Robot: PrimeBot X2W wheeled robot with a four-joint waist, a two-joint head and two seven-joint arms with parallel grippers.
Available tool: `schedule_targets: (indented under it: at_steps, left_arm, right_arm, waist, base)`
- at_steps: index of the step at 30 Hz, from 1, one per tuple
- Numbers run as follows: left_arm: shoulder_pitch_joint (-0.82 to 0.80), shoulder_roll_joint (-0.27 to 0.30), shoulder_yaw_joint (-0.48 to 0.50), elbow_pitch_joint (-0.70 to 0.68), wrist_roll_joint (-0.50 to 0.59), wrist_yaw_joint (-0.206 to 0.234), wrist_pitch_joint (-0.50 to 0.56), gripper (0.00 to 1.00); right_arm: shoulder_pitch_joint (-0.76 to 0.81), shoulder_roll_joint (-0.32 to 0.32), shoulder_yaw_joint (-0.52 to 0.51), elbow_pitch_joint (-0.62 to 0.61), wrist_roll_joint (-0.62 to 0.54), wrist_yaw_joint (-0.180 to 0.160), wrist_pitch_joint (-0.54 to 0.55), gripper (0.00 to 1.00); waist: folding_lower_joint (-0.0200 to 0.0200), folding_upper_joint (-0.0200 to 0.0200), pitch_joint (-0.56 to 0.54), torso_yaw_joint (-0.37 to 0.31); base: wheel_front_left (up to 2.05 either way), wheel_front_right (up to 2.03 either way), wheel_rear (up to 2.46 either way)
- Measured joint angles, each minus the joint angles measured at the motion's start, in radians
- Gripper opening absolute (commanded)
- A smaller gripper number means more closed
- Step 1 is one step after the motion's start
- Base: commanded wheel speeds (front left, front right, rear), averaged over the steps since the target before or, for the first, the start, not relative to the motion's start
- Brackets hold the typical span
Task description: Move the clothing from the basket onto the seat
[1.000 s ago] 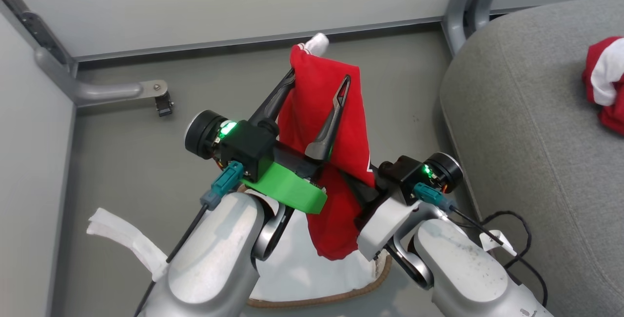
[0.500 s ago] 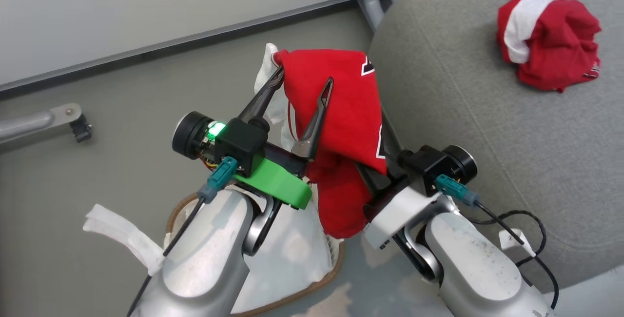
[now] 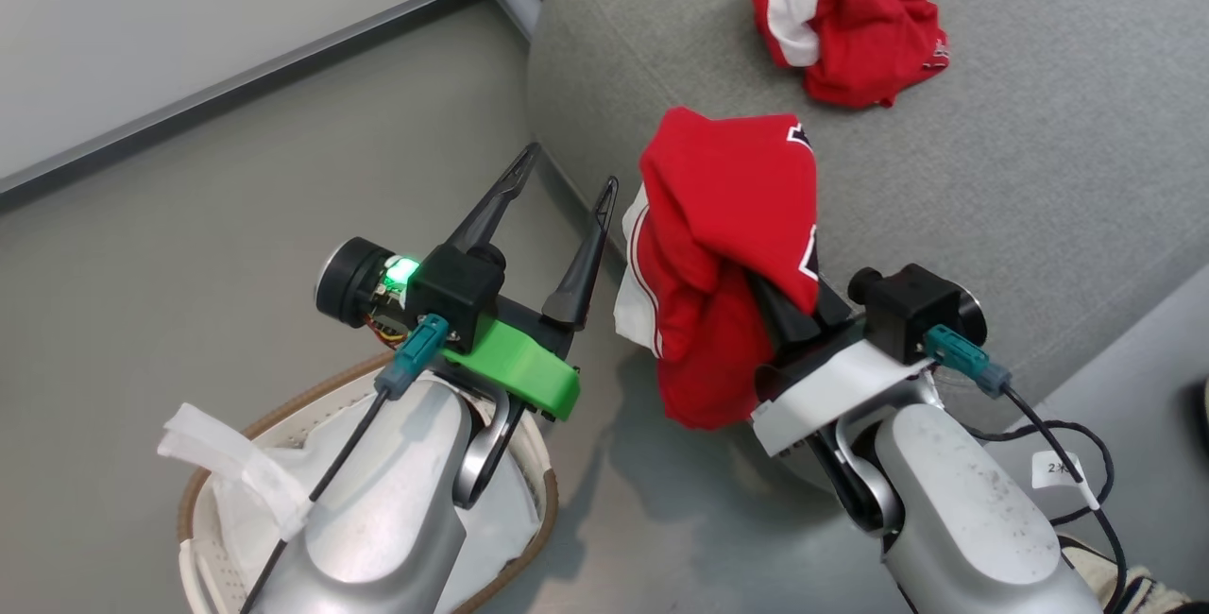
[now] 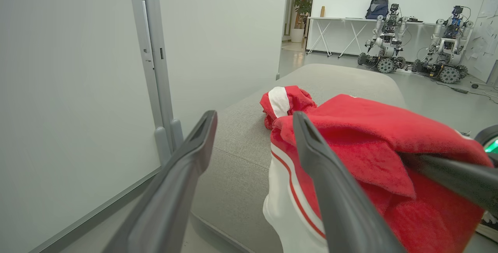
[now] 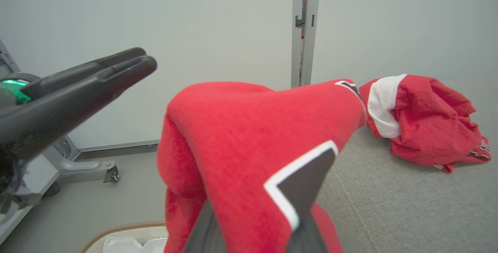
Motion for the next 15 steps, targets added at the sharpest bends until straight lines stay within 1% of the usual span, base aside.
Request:
schedule_targets:
  at_steps: [4, 10, 12, 15]
  left_arm:
    - [0.0, -0.002, -0.013, 0.017, 0.0, -0.003, 0.0, 1.0]
    - [0.0, -0.003, -0.023, 0.037, -0.002, -0.004, 0.0, 1.0]
    - [0.0, -0.003, -0.023, 0.043, -0.001, -0.006, 0.0, 1.0]
    - [0.0, 0.001, -0.019, 0.049, 0.001, -0.007, 0.0, 1.0]
  right_arm:
    - [0.027, -0.002, -0.041, -0.013, -0.006, 0.0, 0.0, 0.0]
    - [0.04, 0.0, -0.085, -0.018, -0.043, 0.0, 0.0, 0.0]
    - [0.024, 0.0, -0.103, -0.013, -0.063, 0.0, 0.0, 0.0]
    - [-0.055, -0.005, -0.134, -0.006, -0.116, 0.0, 0.0, 0.0]
  waist:
    - [0.0, 0.0, 0.01, -0.04]
    - [0.0, 0.0, 0.032, -0.06]
    - [0.0, 0.0, 0.04, -0.061]
    - [0.0, 0.0, 0.057, -0.063]
  base:
    - [0.0, 0.0, 0.0]
    - [0.0, 0.0, 0.0]
    - [0.0, 0.0, 0.0]
    - [0.0, 0.0, 0.0]
